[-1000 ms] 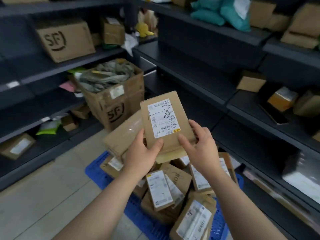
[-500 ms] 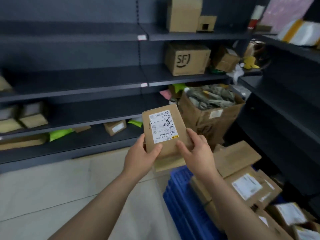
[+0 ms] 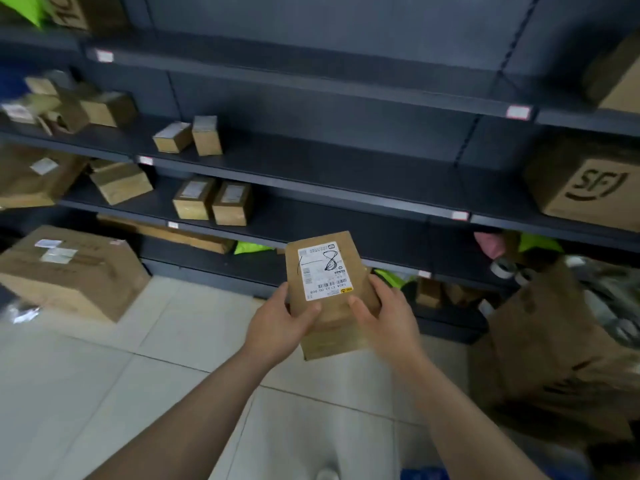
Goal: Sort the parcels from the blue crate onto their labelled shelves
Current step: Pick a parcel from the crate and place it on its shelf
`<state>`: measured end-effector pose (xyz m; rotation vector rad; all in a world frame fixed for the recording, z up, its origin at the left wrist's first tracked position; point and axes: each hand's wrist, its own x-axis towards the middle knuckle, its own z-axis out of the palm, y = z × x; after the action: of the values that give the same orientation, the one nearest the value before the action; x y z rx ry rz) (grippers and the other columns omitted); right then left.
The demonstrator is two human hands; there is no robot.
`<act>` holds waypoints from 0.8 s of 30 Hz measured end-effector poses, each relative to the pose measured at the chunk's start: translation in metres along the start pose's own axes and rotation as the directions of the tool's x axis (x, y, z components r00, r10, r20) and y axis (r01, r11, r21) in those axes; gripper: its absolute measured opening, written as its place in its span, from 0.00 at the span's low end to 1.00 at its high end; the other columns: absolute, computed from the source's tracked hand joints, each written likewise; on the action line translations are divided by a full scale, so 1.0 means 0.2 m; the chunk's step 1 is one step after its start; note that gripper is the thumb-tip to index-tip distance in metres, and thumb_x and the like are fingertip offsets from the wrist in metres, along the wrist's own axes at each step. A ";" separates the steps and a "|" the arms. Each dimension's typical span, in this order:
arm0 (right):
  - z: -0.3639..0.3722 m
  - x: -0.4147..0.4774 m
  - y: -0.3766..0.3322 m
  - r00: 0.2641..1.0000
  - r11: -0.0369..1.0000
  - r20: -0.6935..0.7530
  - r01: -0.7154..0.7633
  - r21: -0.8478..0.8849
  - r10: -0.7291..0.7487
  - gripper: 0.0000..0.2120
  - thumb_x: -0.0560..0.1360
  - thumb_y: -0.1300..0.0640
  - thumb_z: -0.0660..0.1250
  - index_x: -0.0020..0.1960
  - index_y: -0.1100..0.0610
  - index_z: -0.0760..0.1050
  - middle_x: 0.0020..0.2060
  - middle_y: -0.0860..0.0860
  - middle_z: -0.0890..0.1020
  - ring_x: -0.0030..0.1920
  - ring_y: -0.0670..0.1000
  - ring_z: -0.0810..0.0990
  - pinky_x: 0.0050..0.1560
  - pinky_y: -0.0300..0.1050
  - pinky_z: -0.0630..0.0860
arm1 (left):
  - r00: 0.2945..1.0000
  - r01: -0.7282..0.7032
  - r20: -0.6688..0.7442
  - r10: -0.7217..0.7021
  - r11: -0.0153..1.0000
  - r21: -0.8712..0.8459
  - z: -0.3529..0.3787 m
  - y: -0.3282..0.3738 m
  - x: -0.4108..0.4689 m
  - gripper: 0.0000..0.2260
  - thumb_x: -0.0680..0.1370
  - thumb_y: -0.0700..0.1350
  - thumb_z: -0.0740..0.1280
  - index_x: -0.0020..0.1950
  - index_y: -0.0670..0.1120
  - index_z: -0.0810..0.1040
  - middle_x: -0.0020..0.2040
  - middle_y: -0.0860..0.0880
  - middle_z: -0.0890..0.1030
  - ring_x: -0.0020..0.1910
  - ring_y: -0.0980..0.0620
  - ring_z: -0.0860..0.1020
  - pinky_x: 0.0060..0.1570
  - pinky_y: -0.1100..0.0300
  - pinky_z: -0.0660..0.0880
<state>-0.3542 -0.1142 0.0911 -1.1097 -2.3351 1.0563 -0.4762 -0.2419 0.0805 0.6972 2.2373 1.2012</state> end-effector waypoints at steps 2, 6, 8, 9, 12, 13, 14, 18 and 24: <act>0.11 0.19 -0.02 0.998 0.999 0.059 0.036 -0.008 -0.036 0.27 0.76 0.44 0.63 0.72 0.49 0.63 0.61 0.50 0.71 0.51 0.45 0.70 0.52 0.38 0.67 | 0.999 0.043 -0.025 -0.043 0.999 -0.012 -0.05 -0.05 0.15 0.23 0.75 0.57 0.68 0.67 0.56 0.69 0.56 0.57 0.78 0.54 0.54 0.77 0.52 0.55 0.76; 0.32 0.52 -0.05 0.982 0.996 0.166 0.087 0.007 -0.087 0.25 0.77 0.45 0.62 0.72 0.50 0.63 0.59 0.49 0.70 0.54 0.47 0.72 0.55 0.39 0.69 | 0.990 0.134 -0.041 -0.136 0.990 -0.049 -0.13 -0.14 0.46 0.26 0.73 0.58 0.70 0.69 0.59 0.66 0.58 0.56 0.79 0.55 0.53 0.78 0.56 0.51 0.76; 0.42 0.67 -0.05 0.973 0.995 0.214 0.095 -0.001 -0.093 0.24 0.78 0.46 0.61 0.72 0.51 0.63 0.55 0.49 0.69 0.49 0.45 0.68 0.51 0.37 0.66 | 0.984 0.169 -0.038 -0.172 0.982 -0.080 -0.17 -0.20 0.60 0.29 0.72 0.58 0.71 0.70 0.59 0.65 0.59 0.56 0.79 0.55 0.54 0.78 0.57 0.51 0.76; 0.48 0.74 -0.04 0.969 0.995 0.229 0.101 -0.007 -0.097 0.25 0.78 0.47 0.61 0.72 0.51 0.62 0.55 0.49 0.69 0.48 0.45 0.68 0.50 0.37 0.65 | 0.981 0.184 -0.038 -0.188 0.979 -0.090 -0.18 -0.23 0.67 0.29 0.72 0.57 0.71 0.71 0.59 0.64 0.59 0.56 0.79 0.55 0.54 0.78 0.57 0.52 0.76; 0.66 0.94 -0.03 0.961 0.995 0.259 0.100 0.015 -0.100 0.24 0.78 0.47 0.62 0.72 0.51 0.63 0.53 0.49 0.68 0.49 0.45 0.68 0.50 0.38 0.66 | 0.977 0.205 -0.033 -0.209 0.974 -0.093 -0.24 -0.35 0.89 0.30 0.72 0.57 0.71 0.71 0.57 0.65 0.59 0.56 0.79 0.55 0.55 0.78 0.58 0.53 0.76; 0.73 1.00 -0.03 0.960 0.995 0.262 0.096 0.030 -0.100 0.23 0.78 0.48 0.62 0.71 0.50 0.65 0.52 0.48 0.68 0.48 0.45 0.68 0.50 0.37 0.66 | 0.977 0.208 -0.029 -0.211 0.974 -0.093 -0.26 -0.39 0.97 0.29 0.72 0.57 0.71 0.71 0.57 0.65 0.59 0.57 0.79 0.55 0.55 0.79 0.58 0.53 0.76; 0.80 1.07 -0.03 0.960 0.995 0.260 0.095 0.042 -0.103 0.21 0.78 0.48 0.62 0.70 0.49 0.66 0.52 0.49 0.70 0.47 0.45 0.69 0.49 0.37 0.66 | 0.977 0.211 -0.024 -0.214 0.973 -0.092 -0.28 -0.43 1.05 0.29 0.72 0.57 0.71 0.71 0.57 0.65 0.58 0.57 0.80 0.55 0.55 0.79 0.58 0.52 0.76; 1.10 1.32 0.01 0.964 0.996 0.255 0.061 0.065 -0.076 0.19 0.77 0.48 0.62 0.67 0.45 0.67 0.53 0.48 0.75 0.51 0.45 0.73 0.49 0.38 0.68 | 0.972 0.235 0.023 -0.234 0.969 -0.075 -0.37 -0.59 1.40 0.28 0.73 0.54 0.72 0.70 0.56 0.66 0.56 0.56 0.80 0.54 0.55 0.79 0.57 0.55 0.75; 1.51 1.70 0.05 0.976 0.997 0.217 -0.040 0.059 0.026 0.22 0.77 0.47 0.62 0.70 0.45 0.65 0.58 0.50 0.74 0.50 0.45 0.71 0.50 0.39 0.68 | 0.971 0.217 0.109 -0.210 0.975 -0.050 -0.49 -0.86 1.94 0.21 0.73 0.51 0.72 0.63 0.59 0.69 0.53 0.62 0.79 0.52 0.60 0.79 0.57 0.58 0.75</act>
<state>-0.7389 0.0085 -0.1195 -1.0601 -2.4355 1.3135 -0.8602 -0.1327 -0.0914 0.4689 2.1188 1.0979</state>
